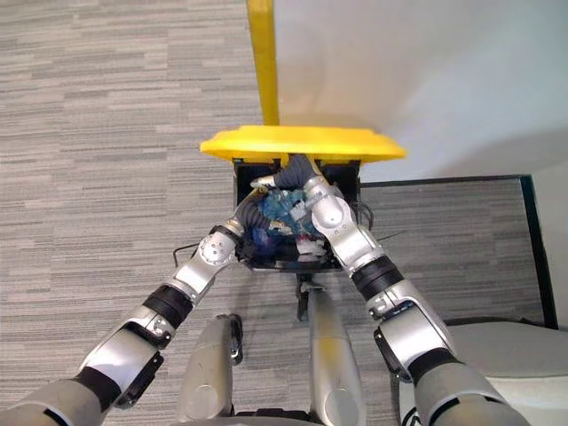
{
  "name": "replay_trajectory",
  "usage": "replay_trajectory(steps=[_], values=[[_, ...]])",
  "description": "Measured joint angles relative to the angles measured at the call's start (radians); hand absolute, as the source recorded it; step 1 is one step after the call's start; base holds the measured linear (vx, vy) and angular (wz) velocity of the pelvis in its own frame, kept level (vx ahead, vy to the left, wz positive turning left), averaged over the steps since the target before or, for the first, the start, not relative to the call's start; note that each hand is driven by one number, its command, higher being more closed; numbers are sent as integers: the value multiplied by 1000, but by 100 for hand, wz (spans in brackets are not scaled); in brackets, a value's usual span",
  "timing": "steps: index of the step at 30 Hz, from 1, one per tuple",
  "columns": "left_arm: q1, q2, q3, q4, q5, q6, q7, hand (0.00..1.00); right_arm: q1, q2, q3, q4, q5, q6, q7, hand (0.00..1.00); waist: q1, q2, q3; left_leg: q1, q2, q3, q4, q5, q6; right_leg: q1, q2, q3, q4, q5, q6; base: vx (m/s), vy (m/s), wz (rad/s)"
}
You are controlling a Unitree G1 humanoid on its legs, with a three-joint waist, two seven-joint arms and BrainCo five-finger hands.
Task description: Gather rubbish on tea table into small bin, then transfer packed bag to large trash can.
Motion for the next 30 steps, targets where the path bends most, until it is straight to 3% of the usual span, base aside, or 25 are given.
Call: replay_trajectory(steps=[6,12,18,23,25,30], values=[[0,13,-39,3,97,0,-7,0,8,-8,-2,50,-17,0,1,0,-1,2,-2,-2,-4,-10,-16,12,0,10,-1,-7,-31,16,-1,-24,-15,5],[12,12,-22,-11,72,-13,-4,0,68,-9,-53,53,-30,0,-2,0,3,2,-2,-4,-21,-43,-50,41,-9,14,-20,-35,-30,11,6,15,-31,18],[216,80,136,-169,-58,-40,-11,0,236,-37,-133,52,-60,3,2,0,23,3,-3,49,-23,-94,-94,54,-15,82,-32,-84,-38,-21,23,24,-41,24],[409,148,309,-177,-135,-41,-30,0,341,-41,-179,43,-89,3,31,0,37,1,-32,110,-25,-101,-182,92,-24,127,-35,-97,-67,-29,25,58,-53,13],[459,151,365,-164,-136,-42,-31,0,392,-40,-202,40,-96,3,44,0,52,0,-54,141,-24,-104,-220,106,-26,147,-35,-104,-67,-35,32,71,-42,14],[541,149,491,14,-138,-37,-33,0,446,-20,-206,41,-118,2,66,0,51,-10,-108,206,-19,-100,-281,123,-27,194,-31,-108,-86,-40,40,62,-20,2]])
